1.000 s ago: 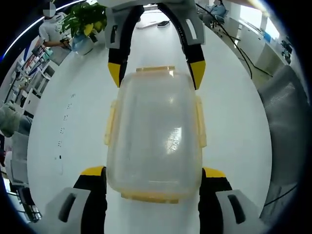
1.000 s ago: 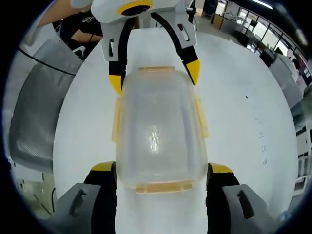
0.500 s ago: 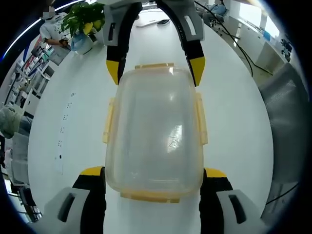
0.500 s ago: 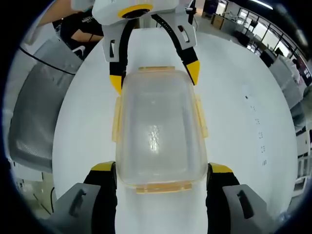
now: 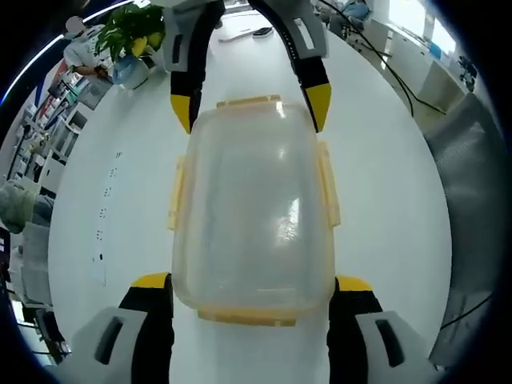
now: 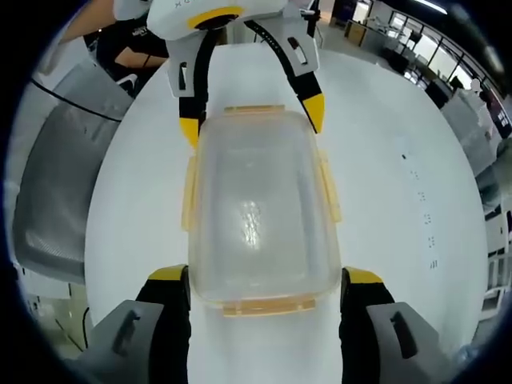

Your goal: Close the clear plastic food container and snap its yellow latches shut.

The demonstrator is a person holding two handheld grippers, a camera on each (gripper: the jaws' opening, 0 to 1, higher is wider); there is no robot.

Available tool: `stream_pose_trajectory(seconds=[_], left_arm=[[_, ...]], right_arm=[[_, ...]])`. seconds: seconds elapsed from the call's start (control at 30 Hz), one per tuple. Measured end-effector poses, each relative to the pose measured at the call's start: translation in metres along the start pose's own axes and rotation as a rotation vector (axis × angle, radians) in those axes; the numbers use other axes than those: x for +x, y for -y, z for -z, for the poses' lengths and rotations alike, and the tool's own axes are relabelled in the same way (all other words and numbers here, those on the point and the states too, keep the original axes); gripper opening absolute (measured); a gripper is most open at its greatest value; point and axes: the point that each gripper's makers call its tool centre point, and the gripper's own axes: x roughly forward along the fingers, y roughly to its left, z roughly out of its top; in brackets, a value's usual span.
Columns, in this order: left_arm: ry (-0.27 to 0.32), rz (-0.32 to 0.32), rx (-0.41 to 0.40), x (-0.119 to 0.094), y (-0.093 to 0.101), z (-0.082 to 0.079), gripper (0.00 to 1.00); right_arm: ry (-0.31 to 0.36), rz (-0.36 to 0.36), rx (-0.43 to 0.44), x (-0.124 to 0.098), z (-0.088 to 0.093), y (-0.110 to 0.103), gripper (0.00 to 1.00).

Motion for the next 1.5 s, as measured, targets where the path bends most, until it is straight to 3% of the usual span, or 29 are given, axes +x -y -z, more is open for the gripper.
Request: stream_pose_trajectory(seconds=[0.17,0.3,0.43,0.53,0.73,0.97,1.3,1.5], left_arm=[[0.036,-0.017,-0.040,-0.003,-0.003,-0.003,0.87],[0.045,-0.051,-0.067,-0.005,-0.007,-0.004,0.99],[0.056,-0.045,-0.114,-0.010,-0.004,-0.004,0.99],[0.062,-0.057,-0.108,-0.014,-0.002,-0.004,0.99],[0.070,-0.071,-0.111,-0.023,0.003,-0.003,0.99],[0.133,-0.115,-0.162,-0.042,0.005,-0.008,0.99],[0.222,-0.147,-0.207,-0.064,0.028,-0.012,0.99],[0.242,-0.168,-0.216,-0.079,0.046,0.002,0.99]], right_arm=[[0.013,0.016,0.010,-0.004,-0.003,0.003,0.76],[0.029,0.039,0.027,-0.007,-0.005,0.006,0.91],[0.039,0.054,0.026,-0.013,-0.008,0.004,0.93],[0.053,0.069,0.029,-0.015,-0.011,0.004,0.99],[0.074,0.095,0.034,-0.022,-0.017,0.000,1.00],[0.102,0.143,0.047,-0.035,-0.020,-0.007,1.00],[0.156,0.194,0.096,-0.047,-0.029,-0.028,1.00],[0.131,0.220,0.083,-0.053,-0.029,-0.047,1.00]])
